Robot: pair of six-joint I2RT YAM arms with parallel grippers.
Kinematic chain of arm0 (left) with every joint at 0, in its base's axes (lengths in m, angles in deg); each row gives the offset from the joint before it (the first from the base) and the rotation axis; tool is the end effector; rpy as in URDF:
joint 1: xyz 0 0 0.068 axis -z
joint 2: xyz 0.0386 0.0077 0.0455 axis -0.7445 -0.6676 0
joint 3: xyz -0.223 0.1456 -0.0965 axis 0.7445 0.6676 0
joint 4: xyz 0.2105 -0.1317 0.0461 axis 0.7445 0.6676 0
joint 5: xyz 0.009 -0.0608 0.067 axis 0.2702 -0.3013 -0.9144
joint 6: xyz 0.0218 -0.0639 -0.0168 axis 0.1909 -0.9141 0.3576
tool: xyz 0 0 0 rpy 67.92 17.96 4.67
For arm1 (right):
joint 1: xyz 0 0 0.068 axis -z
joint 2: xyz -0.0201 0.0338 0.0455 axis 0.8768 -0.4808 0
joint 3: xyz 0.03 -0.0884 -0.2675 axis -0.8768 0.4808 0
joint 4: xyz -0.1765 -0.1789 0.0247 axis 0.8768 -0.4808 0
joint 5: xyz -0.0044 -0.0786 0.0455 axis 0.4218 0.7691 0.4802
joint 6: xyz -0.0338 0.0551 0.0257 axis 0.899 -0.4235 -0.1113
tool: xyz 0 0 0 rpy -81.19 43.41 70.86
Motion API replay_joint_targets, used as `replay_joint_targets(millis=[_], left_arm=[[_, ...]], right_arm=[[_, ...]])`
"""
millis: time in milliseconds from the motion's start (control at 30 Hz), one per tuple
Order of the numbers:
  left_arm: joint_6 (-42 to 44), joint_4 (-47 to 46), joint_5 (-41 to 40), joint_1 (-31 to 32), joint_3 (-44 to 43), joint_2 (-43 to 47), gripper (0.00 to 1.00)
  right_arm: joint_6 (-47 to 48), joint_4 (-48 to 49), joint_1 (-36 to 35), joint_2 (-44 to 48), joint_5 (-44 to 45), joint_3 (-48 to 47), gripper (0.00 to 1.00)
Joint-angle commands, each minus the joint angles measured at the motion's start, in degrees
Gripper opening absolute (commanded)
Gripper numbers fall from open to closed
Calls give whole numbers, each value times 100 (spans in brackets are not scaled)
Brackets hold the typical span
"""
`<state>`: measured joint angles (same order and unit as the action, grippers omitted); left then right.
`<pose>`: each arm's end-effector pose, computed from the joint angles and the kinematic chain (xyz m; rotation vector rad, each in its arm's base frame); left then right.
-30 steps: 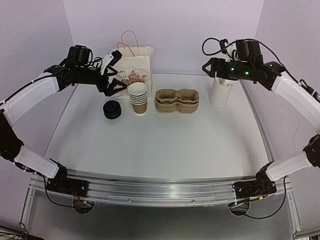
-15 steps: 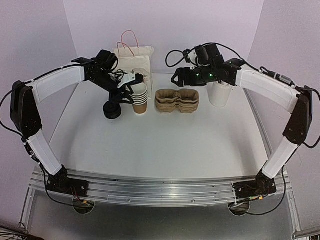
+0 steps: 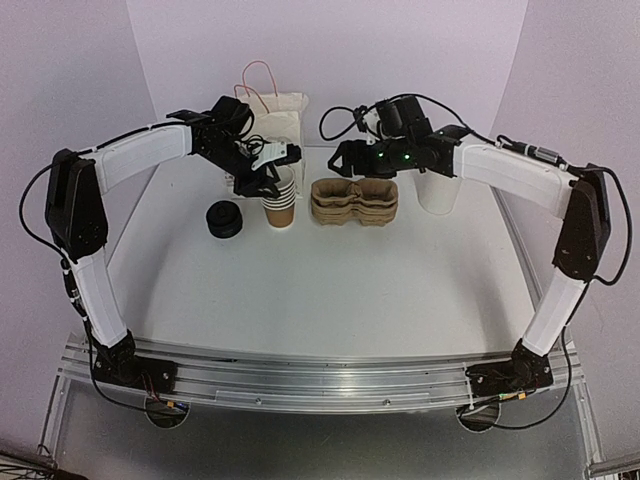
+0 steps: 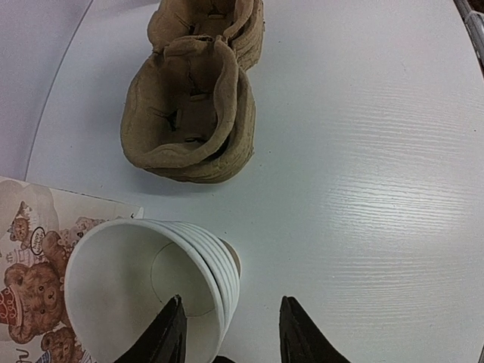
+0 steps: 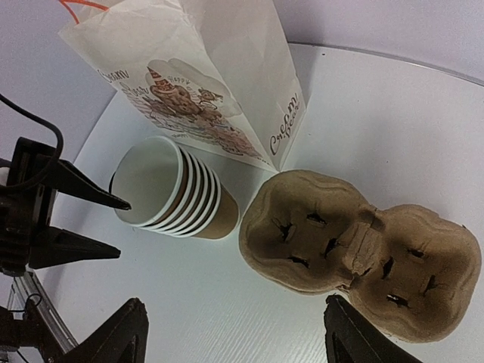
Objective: Pack the takeout coffee
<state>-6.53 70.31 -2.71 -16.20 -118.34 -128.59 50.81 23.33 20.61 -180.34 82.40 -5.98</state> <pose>0.3411 -0.2408 0.2731 1.7790 1.7163 -0.4108 0.3322 0.2855 0.3099 -0.3637 2.1744 0.6347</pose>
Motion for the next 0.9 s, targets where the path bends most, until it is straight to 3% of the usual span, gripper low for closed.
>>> replay_joint_targets(millis=[0,133,267,467,700,867], left_arm=[[-99,-275,-230,11,-178,-94,39],[-160,-449,-297,16,-185,-158,27],[-136,-277,-137,15,-223,-159,21],[-107,-229,-99,15,-56,-173,23],[-45,-347,-112,16,11,-196,9],[3,-331,-118,20,77,-206,12]], right_arm=[[-152,284,-52,-183,-181,-52,76],[-246,331,-74,-304,-313,-74,75],[-310,383,-104,-359,-324,-22,75],[-384,447,-129,-410,-344,30,75],[-448,482,-152,-462,-397,23,75],[-496,504,-177,-496,-408,37,75]])
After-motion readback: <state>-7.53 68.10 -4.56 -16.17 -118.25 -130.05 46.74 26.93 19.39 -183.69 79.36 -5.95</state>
